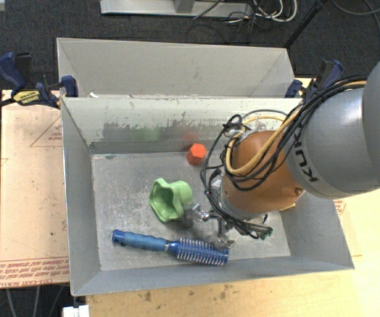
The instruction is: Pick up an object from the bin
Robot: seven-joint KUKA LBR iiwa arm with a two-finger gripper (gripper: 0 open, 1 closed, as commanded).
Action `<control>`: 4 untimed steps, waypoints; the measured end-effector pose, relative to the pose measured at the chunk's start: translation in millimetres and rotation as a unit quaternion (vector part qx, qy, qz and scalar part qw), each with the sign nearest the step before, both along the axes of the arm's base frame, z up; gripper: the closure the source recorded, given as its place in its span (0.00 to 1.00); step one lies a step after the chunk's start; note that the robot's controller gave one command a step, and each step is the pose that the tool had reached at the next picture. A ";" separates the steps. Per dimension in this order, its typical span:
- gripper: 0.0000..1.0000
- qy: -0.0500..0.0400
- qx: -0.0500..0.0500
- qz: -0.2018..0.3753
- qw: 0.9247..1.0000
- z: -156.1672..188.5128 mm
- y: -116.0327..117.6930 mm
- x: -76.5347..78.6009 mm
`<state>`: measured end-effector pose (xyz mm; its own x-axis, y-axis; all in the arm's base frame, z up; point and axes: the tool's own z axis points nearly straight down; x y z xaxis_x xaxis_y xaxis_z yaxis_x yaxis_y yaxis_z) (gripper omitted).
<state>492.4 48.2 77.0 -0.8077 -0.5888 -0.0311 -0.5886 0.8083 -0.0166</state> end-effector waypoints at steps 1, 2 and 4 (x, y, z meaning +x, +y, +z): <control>0.00 0.009 0.005 -0.232 0.973 6.8 -1.7 -8.8; 1.00 0.007 0.006 -0.232 0.973 10.3 -1.2 -4.4; 0.00 0.017 0.007 -0.501 0.865 -6.1 -13.6 -5.6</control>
Offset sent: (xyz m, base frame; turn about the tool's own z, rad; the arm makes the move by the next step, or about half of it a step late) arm -0.0138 -0.0020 0.0049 0.4677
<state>486.7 34.6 70.9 -0.9133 0.4073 0.0006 0.4073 0.9133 0.0005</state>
